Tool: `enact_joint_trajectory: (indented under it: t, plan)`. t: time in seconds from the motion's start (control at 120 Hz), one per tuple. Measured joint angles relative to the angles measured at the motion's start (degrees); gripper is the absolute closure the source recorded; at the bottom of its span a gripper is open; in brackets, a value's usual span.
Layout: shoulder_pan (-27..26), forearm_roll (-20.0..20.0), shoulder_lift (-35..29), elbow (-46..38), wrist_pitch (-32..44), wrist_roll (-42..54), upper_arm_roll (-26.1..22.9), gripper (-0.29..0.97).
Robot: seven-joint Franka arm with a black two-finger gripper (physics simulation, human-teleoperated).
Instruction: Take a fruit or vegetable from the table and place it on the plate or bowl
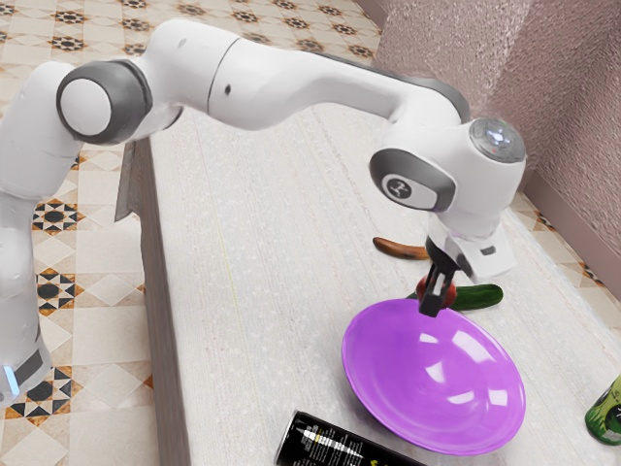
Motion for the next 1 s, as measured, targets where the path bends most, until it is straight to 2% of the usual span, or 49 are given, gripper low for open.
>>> enact_joint_trajectory:
  t: [0.075,0.192,0.383,0.433,0.575,0.733,0.767,0.808,0.867,0.908,0.925,0.958,1.0]
  plan:
    - [1.5,3.6,3.3,2.1,-3.2,-0.7,-4.6,0.32]
    - [4.0,6.7,6.5,2.7,-6.3,-1.7,-9.6,0.33]
    - [5.3,11.4,7.8,2.8,-8.2,-3.0,-14.9,0.32]
    - [5.7,12.0,7.9,2.8,-7.9,-3.2,-15.6,0.32]
    - [5.8,12.6,8.0,2.8,-7.4,-3.5,-15.8,0.12]
    - [6.1,12.8,7.7,2.8,-7.2,-3.9,-14.6,0.04]
    - [6.5,11.4,6.5,2.8,-7.2,-3.9,-11.7,0.03]
    - [6.3,7.1,3.0,2.8,-7.2,-3.7,-4.2,0.02]
    - [1.5,-1.8,-3.2,2.4,-7.1,-2.9,14.5,0.01]
    - [-4.6,-7.4,-8.4,0.8,-7.2,-2.3,29.5,0.01]
    - [-6.5,-9.1,-10.3,0.0,-7.2,-2.0,34.1,0.01]
    - [-9.0,-12.0,-13.5,-1.5,-7.3,-1.5,40.6,0.01]
    - [-9.2,-14.6,-16.0,-2.5,-7.4,-1.0,44.6,0.0]
